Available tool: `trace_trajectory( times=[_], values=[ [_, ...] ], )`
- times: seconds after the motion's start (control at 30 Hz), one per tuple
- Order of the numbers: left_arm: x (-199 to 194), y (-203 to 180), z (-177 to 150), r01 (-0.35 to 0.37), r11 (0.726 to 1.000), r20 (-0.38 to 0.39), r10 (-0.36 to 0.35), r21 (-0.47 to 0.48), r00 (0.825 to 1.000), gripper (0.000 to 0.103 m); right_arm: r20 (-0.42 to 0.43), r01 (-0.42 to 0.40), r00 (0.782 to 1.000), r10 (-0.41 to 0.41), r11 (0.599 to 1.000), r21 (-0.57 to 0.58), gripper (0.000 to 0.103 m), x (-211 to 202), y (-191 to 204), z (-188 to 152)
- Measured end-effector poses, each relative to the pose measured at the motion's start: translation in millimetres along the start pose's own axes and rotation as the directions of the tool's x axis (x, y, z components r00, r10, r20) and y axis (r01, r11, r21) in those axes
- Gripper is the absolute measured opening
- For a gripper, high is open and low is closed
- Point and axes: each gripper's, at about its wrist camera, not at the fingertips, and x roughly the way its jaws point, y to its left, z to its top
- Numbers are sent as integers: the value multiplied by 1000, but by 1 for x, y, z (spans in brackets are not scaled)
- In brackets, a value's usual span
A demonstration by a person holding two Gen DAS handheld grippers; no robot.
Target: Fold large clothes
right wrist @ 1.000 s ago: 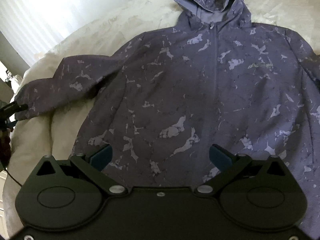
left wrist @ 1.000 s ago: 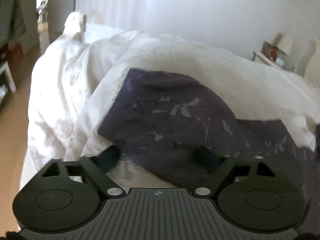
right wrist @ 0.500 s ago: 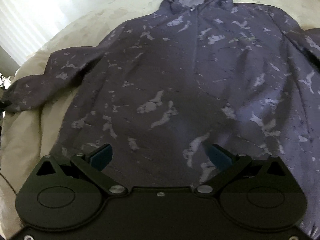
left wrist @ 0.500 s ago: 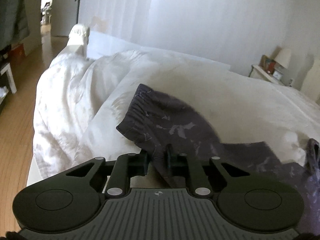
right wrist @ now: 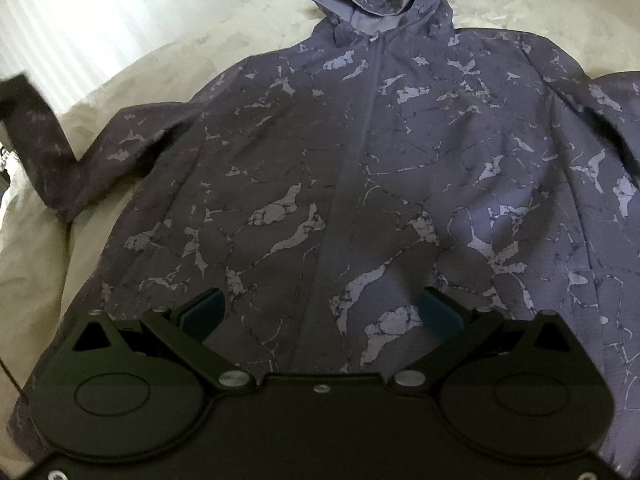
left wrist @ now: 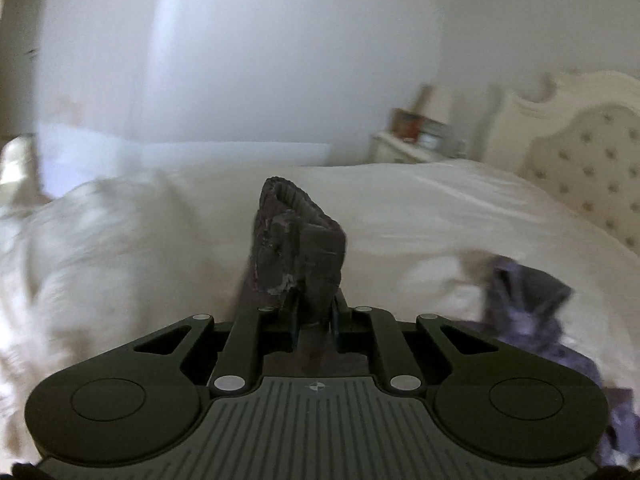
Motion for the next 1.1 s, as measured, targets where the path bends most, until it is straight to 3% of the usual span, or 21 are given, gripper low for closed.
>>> trace_trajectory(
  times=[0.2,0.43,0.6,0.7,0.9,0.97,1.1],
  values=[
    [9,-75,-5,163,981,21,-166,102,986,14,28,9,1000,-8,1000,-18,102,-4,-4,-7],
    [38,-156,-35,338,929,-29,-338,149,941,14,39,3,999,-3,1000,-9,102,-7,-9,-8],
    [58,-204,-68,410,883,-62,-407,228,911,15,46,12,999,-12,1000,8,102,-12,-16,-7],
    [70,-216,-88,423,872,-89,-414,248,906,16,50,11,999,-13,1000,29,102,-14,-23,-6],
    [78,-219,-117,496,843,-200,-459,211,866,44,51,25,998,-28,998,56,102,-14,-33,2],
    [71,-214,-121,524,827,-206,-487,203,849,63,51,31,998,-34,998,60,102,-15,-35,5],
    [54,-203,-131,544,814,-193,-511,205,838,68,51,50,997,-54,996,72,102,-11,-41,14]
  ],
)
